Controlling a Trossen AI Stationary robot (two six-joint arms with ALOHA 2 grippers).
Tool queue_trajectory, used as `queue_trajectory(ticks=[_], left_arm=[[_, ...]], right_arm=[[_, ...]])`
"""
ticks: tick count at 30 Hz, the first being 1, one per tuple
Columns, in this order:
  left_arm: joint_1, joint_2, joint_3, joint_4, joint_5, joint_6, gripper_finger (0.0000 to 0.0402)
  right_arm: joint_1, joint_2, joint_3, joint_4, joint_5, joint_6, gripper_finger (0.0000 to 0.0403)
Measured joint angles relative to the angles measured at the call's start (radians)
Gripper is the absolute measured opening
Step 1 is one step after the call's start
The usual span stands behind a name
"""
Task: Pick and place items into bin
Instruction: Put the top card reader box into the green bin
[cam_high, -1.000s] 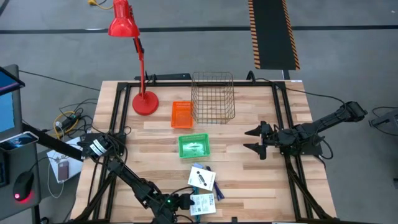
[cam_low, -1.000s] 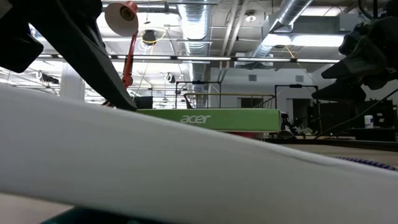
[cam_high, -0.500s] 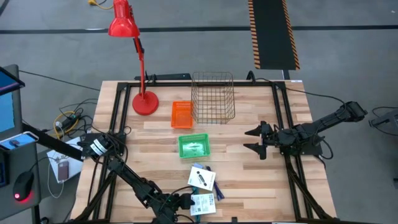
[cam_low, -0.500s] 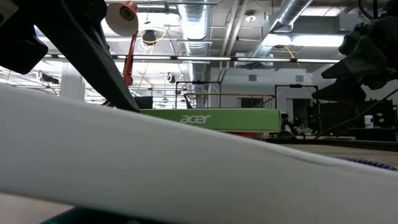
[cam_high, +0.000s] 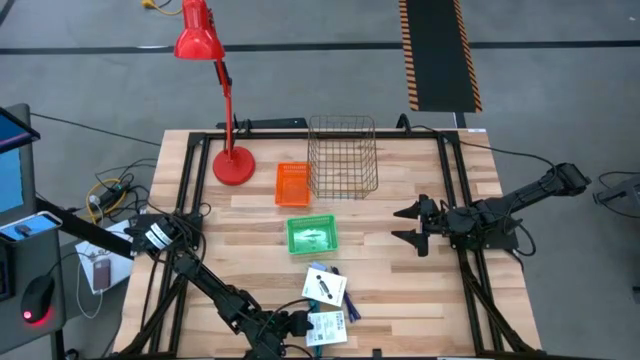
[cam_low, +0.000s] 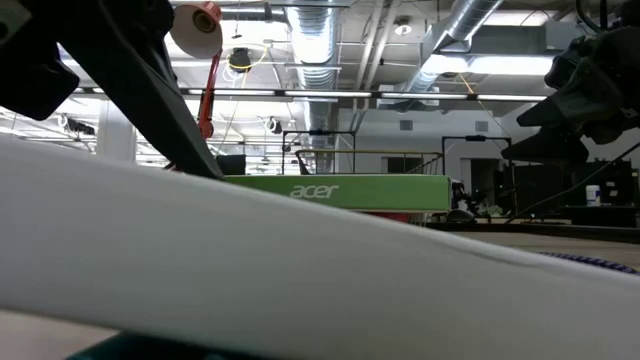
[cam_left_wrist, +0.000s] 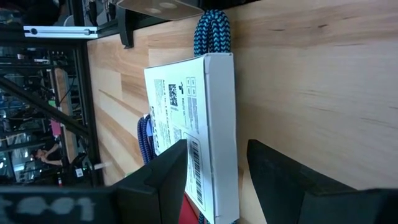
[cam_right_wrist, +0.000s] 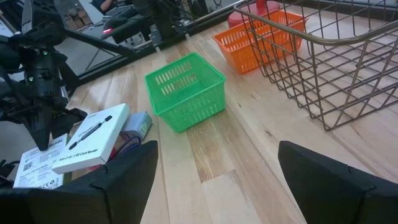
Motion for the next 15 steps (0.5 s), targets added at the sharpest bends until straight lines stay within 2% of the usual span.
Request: queue_trajectory(ticks=[15], left_arm=[[0.004, 0.0, 0.0, 0.0, 0.01, 0.001, 0.016]], right_arm=[[0.0, 0.0, 0.0, 0.0, 0.0, 0.0, 0.0327]])
